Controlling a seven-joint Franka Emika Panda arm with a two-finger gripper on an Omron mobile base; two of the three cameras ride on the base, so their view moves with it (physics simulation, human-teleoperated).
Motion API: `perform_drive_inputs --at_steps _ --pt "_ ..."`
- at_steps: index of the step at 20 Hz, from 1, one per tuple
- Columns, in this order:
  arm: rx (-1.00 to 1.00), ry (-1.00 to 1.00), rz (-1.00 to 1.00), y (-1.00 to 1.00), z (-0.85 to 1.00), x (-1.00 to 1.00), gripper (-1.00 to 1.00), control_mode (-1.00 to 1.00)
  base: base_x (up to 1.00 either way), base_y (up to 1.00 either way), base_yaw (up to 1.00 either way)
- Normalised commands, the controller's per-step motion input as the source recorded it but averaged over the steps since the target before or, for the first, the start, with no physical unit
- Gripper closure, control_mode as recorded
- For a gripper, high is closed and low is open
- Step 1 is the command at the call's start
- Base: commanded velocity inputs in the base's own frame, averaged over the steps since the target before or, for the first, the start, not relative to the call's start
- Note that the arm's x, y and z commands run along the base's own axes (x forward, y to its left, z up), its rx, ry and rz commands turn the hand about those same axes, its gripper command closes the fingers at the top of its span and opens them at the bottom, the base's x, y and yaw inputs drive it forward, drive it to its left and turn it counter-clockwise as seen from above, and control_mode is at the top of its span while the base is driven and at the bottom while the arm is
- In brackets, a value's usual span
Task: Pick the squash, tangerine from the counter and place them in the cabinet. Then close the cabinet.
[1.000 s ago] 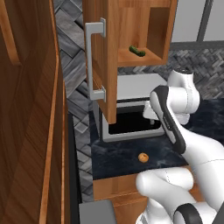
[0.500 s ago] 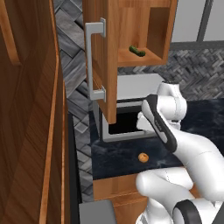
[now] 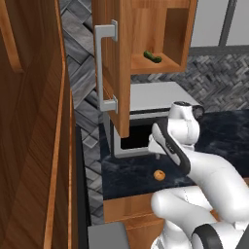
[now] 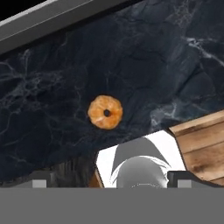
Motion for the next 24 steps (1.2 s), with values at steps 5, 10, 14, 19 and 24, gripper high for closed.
perform_drive_inputs --at_steps 5,10,14,19,24 --pt "-0.03 -0.01 0.00 0.00 -0.53 0.23 -1.00 -1.00 0.00 0.00 0.00" --pt "-0.02 0.00 0.00 0.00 -0.45 0.27 -1.00 -1.00 0.00 0.00 0.00" --pt "0.00 0.00 0.00 0.00 -0.34 0.18 -1.00 -1.00 0.00 0.00 0.00" --pt "0.00 0.00 0.00 0.01 -0.29 0.00 -1.00 -1.00 0.00 0.00 0.00" --pt "0.00 0.04 0.00 0.07 -0.33 -0.06 -1.00 -1.00 0.00 0.00 0.00"
